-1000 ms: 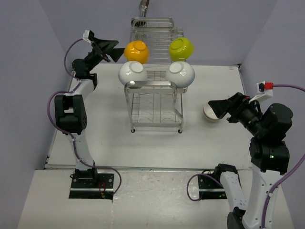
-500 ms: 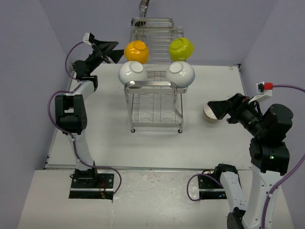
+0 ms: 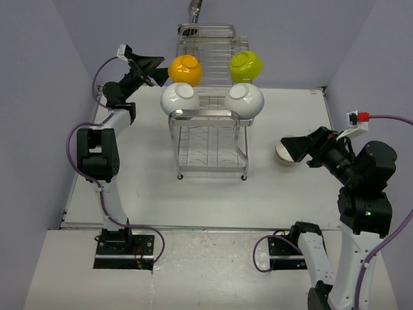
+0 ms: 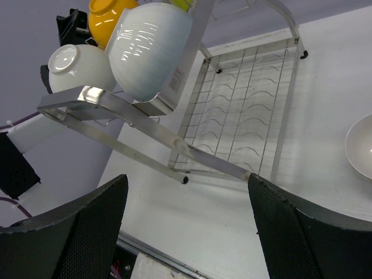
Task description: Unload the bowls from the dish rack
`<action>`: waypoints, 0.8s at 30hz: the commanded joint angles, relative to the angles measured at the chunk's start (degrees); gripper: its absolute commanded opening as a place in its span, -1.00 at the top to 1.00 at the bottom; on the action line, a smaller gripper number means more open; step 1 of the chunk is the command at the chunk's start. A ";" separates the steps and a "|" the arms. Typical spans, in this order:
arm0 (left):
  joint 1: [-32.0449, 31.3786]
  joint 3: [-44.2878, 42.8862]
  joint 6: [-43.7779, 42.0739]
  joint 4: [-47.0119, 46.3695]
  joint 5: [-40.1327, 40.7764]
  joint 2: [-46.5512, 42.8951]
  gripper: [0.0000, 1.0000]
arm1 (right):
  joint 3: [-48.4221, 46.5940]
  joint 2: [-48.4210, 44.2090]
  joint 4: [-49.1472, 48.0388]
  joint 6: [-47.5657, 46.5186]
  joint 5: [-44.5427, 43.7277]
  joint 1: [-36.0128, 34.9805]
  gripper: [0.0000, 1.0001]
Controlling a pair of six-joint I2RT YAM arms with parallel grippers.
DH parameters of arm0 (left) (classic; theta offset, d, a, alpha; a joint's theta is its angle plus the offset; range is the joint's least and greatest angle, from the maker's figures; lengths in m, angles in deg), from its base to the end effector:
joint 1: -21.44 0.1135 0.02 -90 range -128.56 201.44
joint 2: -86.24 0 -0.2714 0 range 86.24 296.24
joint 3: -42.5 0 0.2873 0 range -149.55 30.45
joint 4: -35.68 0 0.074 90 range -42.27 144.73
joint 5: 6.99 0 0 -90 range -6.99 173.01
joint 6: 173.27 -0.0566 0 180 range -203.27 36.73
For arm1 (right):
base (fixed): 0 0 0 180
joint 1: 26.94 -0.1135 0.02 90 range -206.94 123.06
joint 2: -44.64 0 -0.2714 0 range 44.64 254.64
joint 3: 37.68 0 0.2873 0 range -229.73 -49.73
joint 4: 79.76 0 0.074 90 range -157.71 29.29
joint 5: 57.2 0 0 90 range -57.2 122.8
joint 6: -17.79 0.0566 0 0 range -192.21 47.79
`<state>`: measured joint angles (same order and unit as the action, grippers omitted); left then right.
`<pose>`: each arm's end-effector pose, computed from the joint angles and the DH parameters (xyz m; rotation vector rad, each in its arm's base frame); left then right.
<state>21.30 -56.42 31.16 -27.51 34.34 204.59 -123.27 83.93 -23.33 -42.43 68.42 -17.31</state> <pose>0.5002 -0.0437 0.3338 -0.2499 1.3491 -2.0863 0.1303 0.0113 0.4720 0.1445 1.7755 0.7960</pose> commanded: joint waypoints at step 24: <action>-1.88 4.34 30.15 -30.58 1.73 -8.74 -0.66 | -1.78 -0.70 -0.26 0.28 1.74 -0.58 -0.68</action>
<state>19.90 -52.81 31.18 -27.67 36.20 198.71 -123.27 83.53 -23.29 -42.43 68.53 -17.64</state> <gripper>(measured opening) 0.835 0.841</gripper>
